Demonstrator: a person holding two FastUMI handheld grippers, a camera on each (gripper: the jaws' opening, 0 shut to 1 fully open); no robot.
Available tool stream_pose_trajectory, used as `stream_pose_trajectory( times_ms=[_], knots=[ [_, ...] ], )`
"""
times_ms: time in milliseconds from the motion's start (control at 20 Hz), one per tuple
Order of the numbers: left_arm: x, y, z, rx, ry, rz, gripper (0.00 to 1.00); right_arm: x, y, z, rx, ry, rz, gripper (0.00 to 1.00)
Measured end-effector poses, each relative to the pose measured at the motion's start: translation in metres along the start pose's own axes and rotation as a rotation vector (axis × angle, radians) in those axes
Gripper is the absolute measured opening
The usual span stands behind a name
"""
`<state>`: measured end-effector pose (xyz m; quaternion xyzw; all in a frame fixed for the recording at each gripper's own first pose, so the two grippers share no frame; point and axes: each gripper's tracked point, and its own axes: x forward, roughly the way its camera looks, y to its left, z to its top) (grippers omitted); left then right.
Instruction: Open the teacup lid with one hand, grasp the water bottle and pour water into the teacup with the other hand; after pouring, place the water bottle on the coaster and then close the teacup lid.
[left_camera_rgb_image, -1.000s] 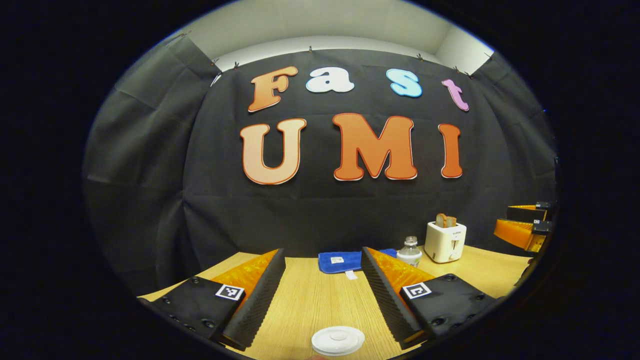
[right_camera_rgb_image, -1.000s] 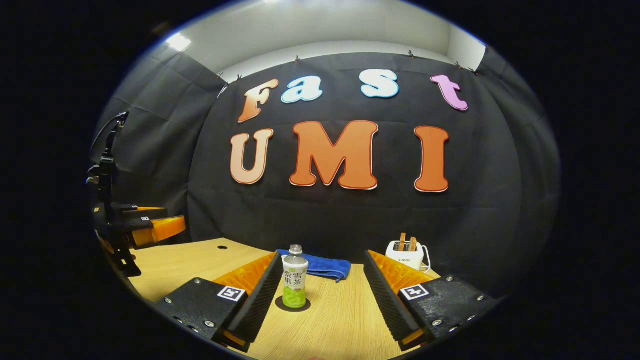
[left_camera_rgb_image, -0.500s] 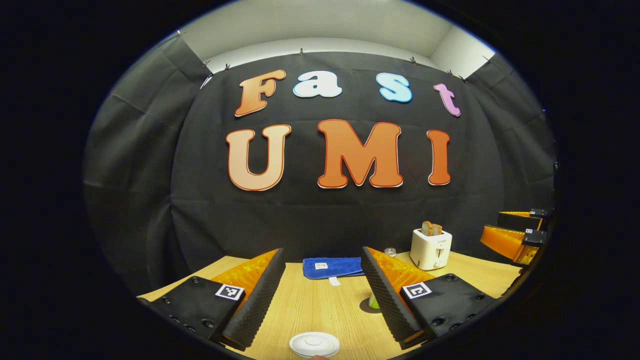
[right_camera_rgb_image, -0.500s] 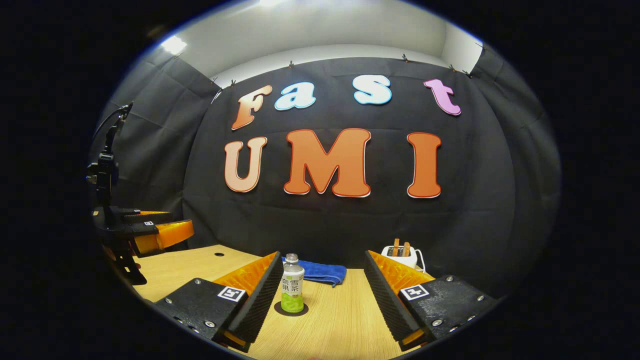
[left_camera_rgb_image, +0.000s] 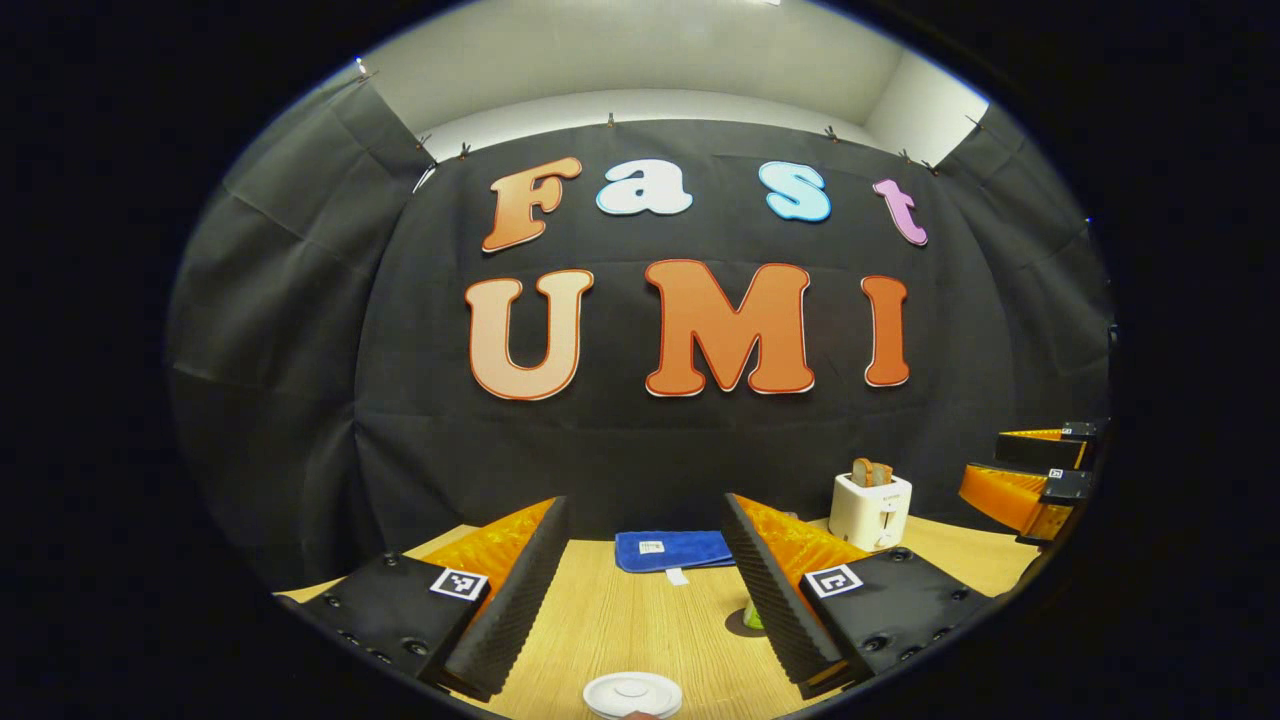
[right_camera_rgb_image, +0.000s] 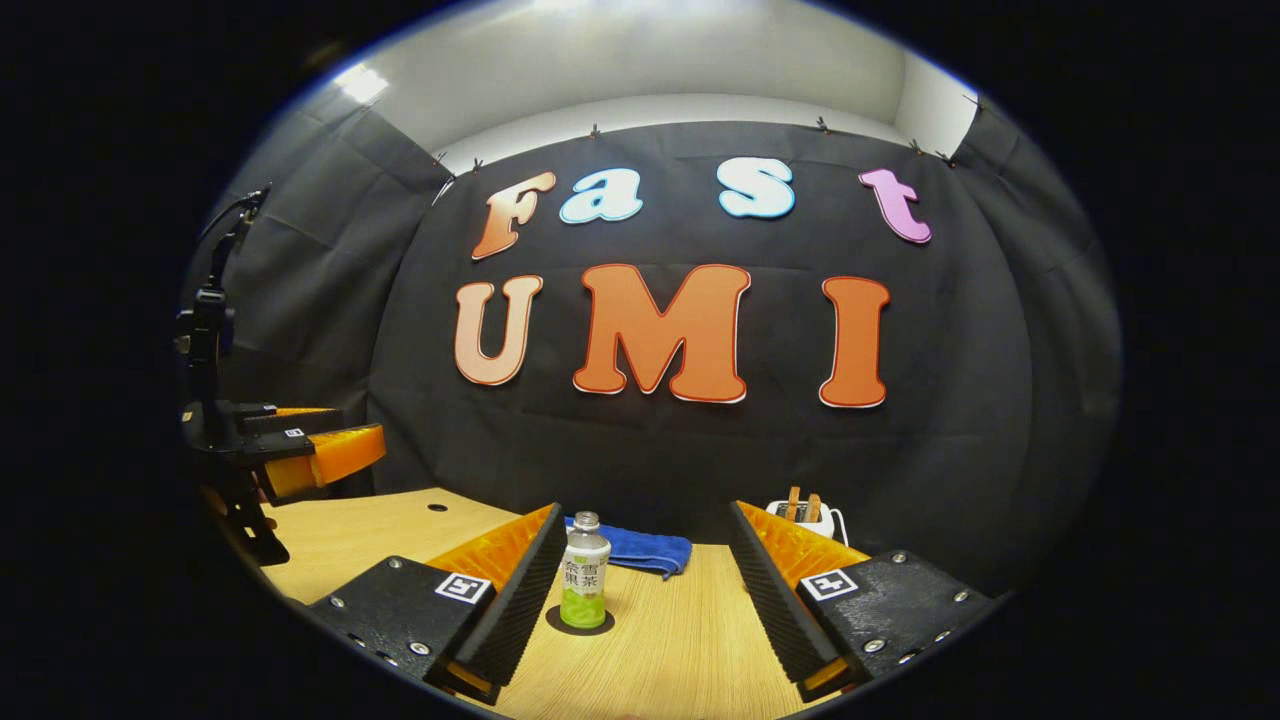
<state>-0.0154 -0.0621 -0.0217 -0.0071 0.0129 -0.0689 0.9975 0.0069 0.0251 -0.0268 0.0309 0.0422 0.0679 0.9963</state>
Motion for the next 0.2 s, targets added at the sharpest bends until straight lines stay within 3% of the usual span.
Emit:
stream_pose_trajectory(
  times_ms=[100, 200],
  knots=[
    [0.0004, 0.0001, 0.0019, 0.006, -0.005, 0.003, 0.99, 0.0003, 0.0000, 0.0010, 0.001, -0.004, 0.004, 0.97],
    [-0.0008, -0.0010, 0.0049, 0.011, -0.012, 0.001, 0.95, -0.0008, -0.0008, 0.0022, -0.006, -0.005, -0.001, 0.97]
  ],
)
